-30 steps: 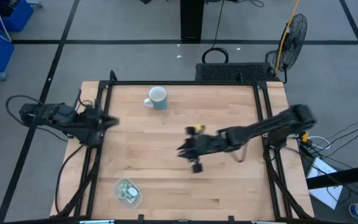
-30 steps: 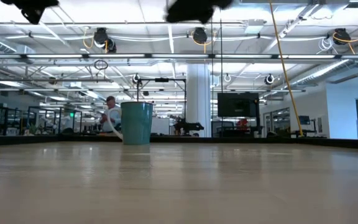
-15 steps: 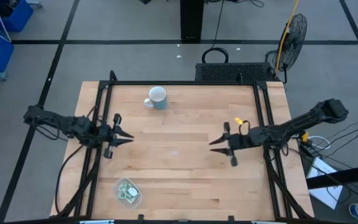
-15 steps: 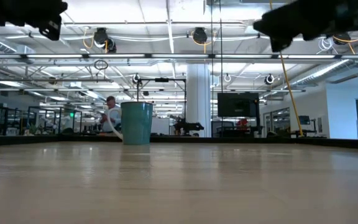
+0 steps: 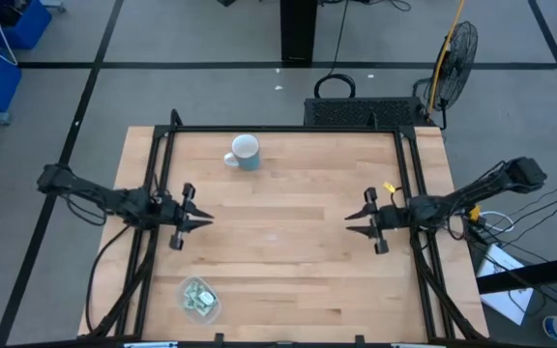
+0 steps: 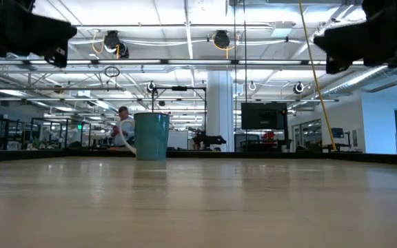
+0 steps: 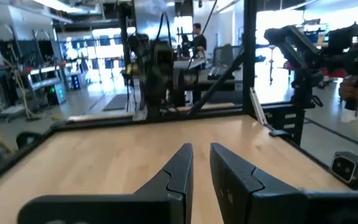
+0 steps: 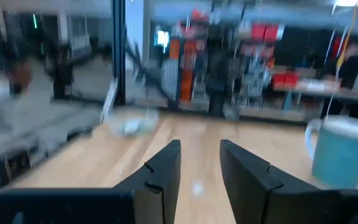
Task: Pick and place Stevia / Truvia into bins
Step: Return to Home Position
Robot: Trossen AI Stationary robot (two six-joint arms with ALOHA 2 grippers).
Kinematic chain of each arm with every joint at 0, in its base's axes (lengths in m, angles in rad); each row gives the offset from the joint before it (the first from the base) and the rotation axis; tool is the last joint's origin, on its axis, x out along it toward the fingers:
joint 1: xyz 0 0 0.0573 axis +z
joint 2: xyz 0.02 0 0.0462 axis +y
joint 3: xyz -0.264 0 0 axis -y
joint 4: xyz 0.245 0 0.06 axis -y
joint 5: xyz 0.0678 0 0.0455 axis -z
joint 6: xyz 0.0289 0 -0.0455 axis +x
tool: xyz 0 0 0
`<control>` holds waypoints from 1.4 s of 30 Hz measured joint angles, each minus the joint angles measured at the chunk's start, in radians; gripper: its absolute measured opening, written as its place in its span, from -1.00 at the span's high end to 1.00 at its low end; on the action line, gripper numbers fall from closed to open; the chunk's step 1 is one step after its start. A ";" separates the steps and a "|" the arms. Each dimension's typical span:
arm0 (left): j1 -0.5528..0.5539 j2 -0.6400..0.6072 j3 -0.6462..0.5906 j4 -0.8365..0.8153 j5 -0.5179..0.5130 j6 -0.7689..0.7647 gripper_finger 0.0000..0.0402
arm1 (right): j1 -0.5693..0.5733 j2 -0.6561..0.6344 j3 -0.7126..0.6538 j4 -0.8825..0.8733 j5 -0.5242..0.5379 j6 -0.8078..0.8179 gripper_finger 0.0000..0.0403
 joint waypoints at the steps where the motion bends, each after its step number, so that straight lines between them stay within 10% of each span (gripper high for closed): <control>1: 0.000 0.000 -0.015 0.009 -0.002 -0.010 0.70 | 0.000 -0.014 -0.014 0.013 0.001 -0.006 0.48; 42: 0.000 0.004 -0.057 -0.118 -0.108 0.059 0.70 | -0.003 -0.062 -0.034 -0.112 0.025 -0.021 0.48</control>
